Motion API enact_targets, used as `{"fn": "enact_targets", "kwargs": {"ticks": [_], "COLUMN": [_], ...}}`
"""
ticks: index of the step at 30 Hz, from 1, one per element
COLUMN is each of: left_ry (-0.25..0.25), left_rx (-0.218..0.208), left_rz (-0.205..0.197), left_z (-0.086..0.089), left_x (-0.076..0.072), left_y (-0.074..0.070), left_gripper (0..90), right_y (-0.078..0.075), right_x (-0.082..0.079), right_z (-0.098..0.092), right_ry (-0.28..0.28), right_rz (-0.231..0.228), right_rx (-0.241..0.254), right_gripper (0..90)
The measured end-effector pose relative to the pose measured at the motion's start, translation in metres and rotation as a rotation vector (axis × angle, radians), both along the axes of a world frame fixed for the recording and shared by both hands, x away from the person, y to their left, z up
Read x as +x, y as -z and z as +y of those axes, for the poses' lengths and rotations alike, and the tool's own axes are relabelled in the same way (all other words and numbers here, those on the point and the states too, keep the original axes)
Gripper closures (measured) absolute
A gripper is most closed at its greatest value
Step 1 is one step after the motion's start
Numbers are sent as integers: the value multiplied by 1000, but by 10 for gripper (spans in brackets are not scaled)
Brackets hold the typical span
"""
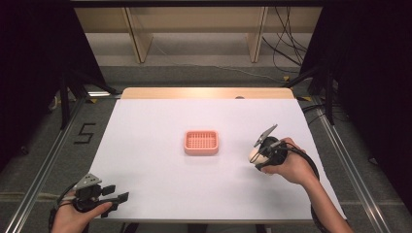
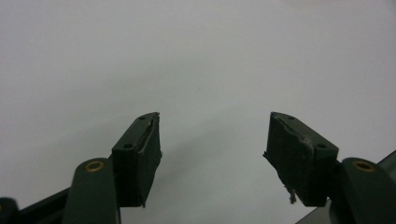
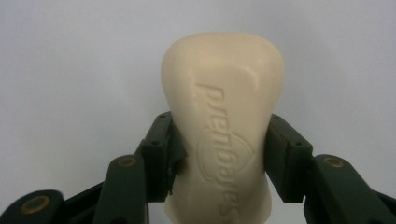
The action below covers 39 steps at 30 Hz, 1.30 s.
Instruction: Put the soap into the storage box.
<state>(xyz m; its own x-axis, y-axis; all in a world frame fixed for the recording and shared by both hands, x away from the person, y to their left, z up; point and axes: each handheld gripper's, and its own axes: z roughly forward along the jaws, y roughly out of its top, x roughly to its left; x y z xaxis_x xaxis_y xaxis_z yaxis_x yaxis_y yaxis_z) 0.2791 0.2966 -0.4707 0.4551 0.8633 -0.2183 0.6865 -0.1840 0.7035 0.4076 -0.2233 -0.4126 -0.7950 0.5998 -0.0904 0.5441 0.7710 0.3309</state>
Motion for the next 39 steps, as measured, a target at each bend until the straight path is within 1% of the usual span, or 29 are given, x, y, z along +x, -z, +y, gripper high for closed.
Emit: {"fn": "enact_targets", "kwargs": {"ticks": [2, 3, 4, 5, 8, 10, 11, 14, 15, 16, 17, 18, 20, 23, 26, 27, 28, 30, 31, 34, 35, 36, 37, 39], "left_ry": [0, 0, -3, -3, -7, -8, -8, -8, -9, -8, -9, -9, -9, -7, -7, -7, -7, -2, 1, -5, -4, -4, -5, -7], "left_rx": [-1, -1, -8, -8, -12, -12, -12, -13, -13, -13, -13, -14, -14, -14, -14, -14, -14, -10, -4, -7, -10, -10, -12, -12], "left_rz": [-1, -1, -3, -3, -8, -7, -7, -7, -6, -7, -7, -6, -6, -6, -6, -6, -6, 0, -8, -9, -9, -9, 0, 0], "left_z": [0, 0, 0, 0, -1, -1, -1, -1, -1, -1, -1, -1, 0, 0, 0, 0, 0, 1, 1, 1, 1, 1, 1, 1], "left_x": [0, 0, 0, 0, 0, 0, 0, 0, 0, 0, 0, 0, 0, 0, 0, 0, 0, 0, 0, -1, -1, -1, -1, -1], "left_y": [0, 0, 0, 0, 1, 0, 0, 1, 0, 0, 0, 0, 0, 0, 0, 0, 0, 0, 0, 0, 0, 0, -1, -1], "left_gripper": [346, 346, 346, 346, 346, 346, 346, 346, 346, 346, 346, 346, 346, 346, 346, 346, 346, 346, 346, 346, 346, 346, 346, 346], "right_y": [0, 1, 1, 1, 1, 1, 1, 1, 1, 1, 1, 2, 1, 2, 2, 2, 1, 1, 1, 1, 1, 1, 1, 1], "right_x": [1, 0, 1, 1, 2, 1, 3, 4, 5, 4, 4, 6, 6, 6, 8, 7, 9, 9, 10, 10, 11, 11, 11, 12], "right_z": [2, 4, 4, 6, 7, 10, 9, 11, 12, 14, 14, 15, 15, 19, 21, 22, 22, 24, 26, 28, 28, 28, 31, 31], "right_ry": [-2, 5, -5, -5, -7, 4, -8, -15, -29, -5, -11, -16, -18, -17, -26, -14, -35, -36, -32, -30, -45, -45, -33, -40], "right_rz": [-2, -6, -14, -6, -10, -7, -13, -22, -25, -15, -15, -27, -22, -21, -27, -20, -24, -29, -32, -33, -31, -31, -38, -37], "right_rx": [1, 5, 3, 3, 7, 12, 9, 0, 1, 17, 13, 9, 2, 15, 15, 15, 19, 18, 16, 17, 18, 18, 19, 20], "right_gripper": [505, 505, 505, 505, 505, 505, 505, 505, 505, 505, 505, 504, 505, 505, 505, 505, 505, 505, 505, 505, 505, 505, 505, 505]}}
